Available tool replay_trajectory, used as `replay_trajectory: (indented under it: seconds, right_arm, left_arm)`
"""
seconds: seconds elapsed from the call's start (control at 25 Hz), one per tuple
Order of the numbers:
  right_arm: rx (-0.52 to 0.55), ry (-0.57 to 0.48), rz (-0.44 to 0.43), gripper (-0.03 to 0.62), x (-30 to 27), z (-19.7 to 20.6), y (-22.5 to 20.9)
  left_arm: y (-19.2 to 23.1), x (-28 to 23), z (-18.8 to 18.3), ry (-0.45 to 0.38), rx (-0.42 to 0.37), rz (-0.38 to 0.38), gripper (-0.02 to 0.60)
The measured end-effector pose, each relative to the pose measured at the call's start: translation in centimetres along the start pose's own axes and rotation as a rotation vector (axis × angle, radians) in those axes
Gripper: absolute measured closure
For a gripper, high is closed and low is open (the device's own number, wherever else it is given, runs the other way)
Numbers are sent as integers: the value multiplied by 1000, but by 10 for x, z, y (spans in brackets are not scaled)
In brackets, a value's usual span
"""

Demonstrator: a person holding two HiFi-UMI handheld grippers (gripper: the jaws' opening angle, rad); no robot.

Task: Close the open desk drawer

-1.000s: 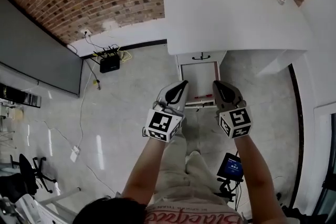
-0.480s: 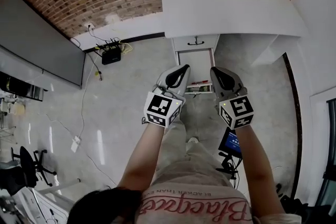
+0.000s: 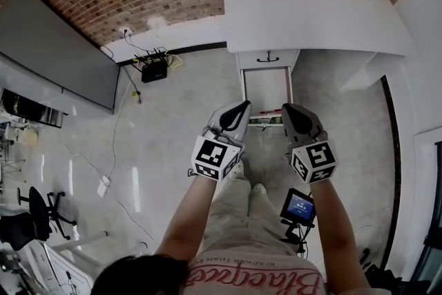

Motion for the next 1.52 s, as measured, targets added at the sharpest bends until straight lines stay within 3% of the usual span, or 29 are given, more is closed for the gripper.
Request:
replay_trajectory:
  seconds: [0.44, 0.84, 1.12, 1.52]
  right_arm:
    - [-58, 72, 78, 582, -54, 69, -9]
    - [-92, 194, 121, 582, -107, 178, -6]
    - [-72, 206, 127, 582, -141, 246, -7]
    - [-34, 144, 121, 582, -173, 348, -25]
  left_arm:
    - [44, -30, 69, 40, 69, 56, 578]
    - [99, -55, 153, 42, 98, 76, 577]
    - [125, -69, 212, 22, 84, 76, 578]
    - [142, -110, 307, -45, 5, 84, 577]
Point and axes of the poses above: the fingertips, and each gripper's own axes: x backward along the fingers, y to its left, z out of its underside, the point moved 7 cm from there along x, backward along the fingers, and after that the axes turned 15 degrees about z, right-handed, at the moved point
